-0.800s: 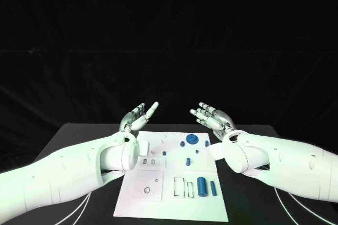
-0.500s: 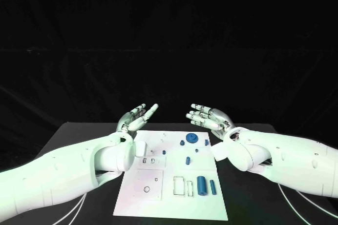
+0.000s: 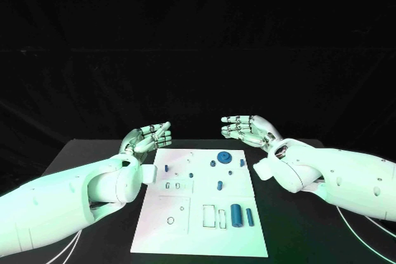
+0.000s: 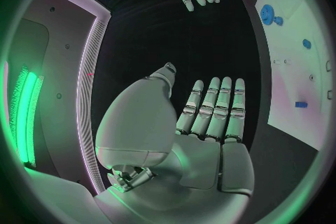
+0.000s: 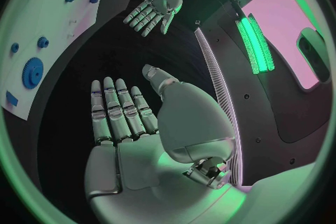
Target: Assemble the parts on the task board
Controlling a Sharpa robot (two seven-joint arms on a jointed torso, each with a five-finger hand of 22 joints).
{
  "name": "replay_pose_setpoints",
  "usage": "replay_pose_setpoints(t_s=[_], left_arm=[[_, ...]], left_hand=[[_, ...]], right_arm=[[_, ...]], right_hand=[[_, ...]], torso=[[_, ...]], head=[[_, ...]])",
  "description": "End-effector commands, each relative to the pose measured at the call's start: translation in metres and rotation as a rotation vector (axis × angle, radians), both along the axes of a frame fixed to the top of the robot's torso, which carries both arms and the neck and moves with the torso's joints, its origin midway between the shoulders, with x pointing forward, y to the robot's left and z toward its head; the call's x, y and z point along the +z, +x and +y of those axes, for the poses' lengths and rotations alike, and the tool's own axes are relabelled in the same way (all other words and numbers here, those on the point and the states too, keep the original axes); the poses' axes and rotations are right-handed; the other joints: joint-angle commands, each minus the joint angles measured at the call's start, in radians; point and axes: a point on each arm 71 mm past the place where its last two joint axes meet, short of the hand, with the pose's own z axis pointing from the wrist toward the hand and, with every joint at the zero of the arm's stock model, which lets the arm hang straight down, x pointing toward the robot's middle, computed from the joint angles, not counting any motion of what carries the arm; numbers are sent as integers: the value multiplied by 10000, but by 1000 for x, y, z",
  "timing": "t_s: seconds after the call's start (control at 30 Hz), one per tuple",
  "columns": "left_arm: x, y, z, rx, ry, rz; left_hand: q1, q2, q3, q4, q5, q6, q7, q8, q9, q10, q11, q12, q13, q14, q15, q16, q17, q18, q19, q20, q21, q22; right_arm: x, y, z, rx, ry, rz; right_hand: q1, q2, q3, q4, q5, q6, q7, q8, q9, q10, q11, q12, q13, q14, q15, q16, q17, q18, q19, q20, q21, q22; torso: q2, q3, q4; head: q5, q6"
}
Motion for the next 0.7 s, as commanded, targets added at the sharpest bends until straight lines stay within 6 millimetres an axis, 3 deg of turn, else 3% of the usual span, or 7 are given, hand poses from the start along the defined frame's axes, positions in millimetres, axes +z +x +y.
replay_pose_setpoints(t_s=[0.03, 0.13, 0.3, 0.4, 0.53, 0.63, 0.7], left_arm=[[10, -4, -1, -625, -215, -418], [18, -8, 3, -842, -148, -553], [30, -12, 10, -1198, 20, -745], [34, -14, 14, -1419, 122, -822], [41, -17, 16, -1625, 39, -898], [46, -18, 17, -1702, -167, -927], [51, -17, 20, -1683, -245, -981]], left_hand=[[282, 44, 51, -58, -15, 602, 535, 77, -6, 472, -133, 2, -27, 605, -154, 91, 29, 120, 483, -23, 276, 76], [431, 43, -8, -79, -15, 799, 541, 12, -73, 689, -162, -134, -49, 994, -229, 49, 30, 360, 853, -27, 469, 107], [555, 46, -118, -108, -15, 1284, 452, 16, -113, 1319, -303, -156, -18, 1718, -412, 82, 112, 638, 1375, -44, 746, 155], [584, 81, -186, -116, -12, 1541, 382, -6, -133, 1658, -417, -208, -12, 2529, -615, 277, 265, 682, 1775, -118, 965, 204], [618, 86, -203, -140, -12, 1584, 375, -45, -147, 1714, -420, -266, -20, 2520, -605, 170, 253, 682, 1828, -133, 987, 195], [659, 107, -200, -168, -10, 1601, 376, -79, -156, 1738, -416, -316, -24, 2493, -593, 83, 241, 688, 1890, -152, 1018, 194], [666, 111, -200, -173, -11, 1604, 374, -85, -157, 1742, -416, -325, -25, 2493, -593, 70, 240, 690, 1904, -156, 1025, 195]], right_arm=[[6, -1, 1, 746, -1359, -725], [12, 0, -2, 1115, -2439, -1142], [18, 4, -6, 1476, -4288, -1672], [21, 7, -5, 1541, -5608, -2079], [23, 9, 0, 1486, -7300, -2700], [25, 9, 5, 1365, -8452, -3177], [26, 9, 9, 1220, -9148, -3495]], right_hand=[[222, -419, 353, -343, -294, 2115, 728, 107, 56, 1692, -309, 82, 25, 1974, -402, 221, 49, 454, 1597, -90, 808, 255], [5, -840, 22, -342, 74, 2381, 578, 71, 70, 2139, -475, 135, 50, 2564, -599, 333, 79, 471, 2419, -307, 1230, 398], [93, -974, -192, -443, 332, 2888, 330, 111, 82, 2795, -746, 162, 48, 3427, -915, 454, 153, 458, 3298, -663, 1682, 545], [158, -1010, -158, -527, 604, 3110, 237, 109, 76, 3091, -848, 111, 39, 3904, -1087, 506, 206, 450, 3726, -852, 1943, 649], [112, -1064, -135, -538, 515, 3413, 105, 137, 86, 3514, -1016, 92, 58, 4504, -1284, 591, 322, 455, 4130, -1053, 2235, 784], [50, -1158, -151, -501, 390, 3758, -79, 238, 123, 4007, -1211, 178, 134, 5101, -1505, 755, 507, 454, 4501, -1240, 2527, 932], [28, -1225, -152, -457, 280, 3953, -191, 281, 146, 4279, -1348, 191, 181, 5571, -1659, 912, 692, 453, 4784, -1395, 2773, 1068]], torso=[[286, 19, 69], [464, 19, 103], [752, 9, 158], [881, 15, 184], [1028, 18, 209], [1145, 1, 257], [1194, 8, 279]], head=[[-49, 64], [-82, 82], [-222, 137], [-289, 150], [-329, 196], [-374, 208], [-405, 198]])
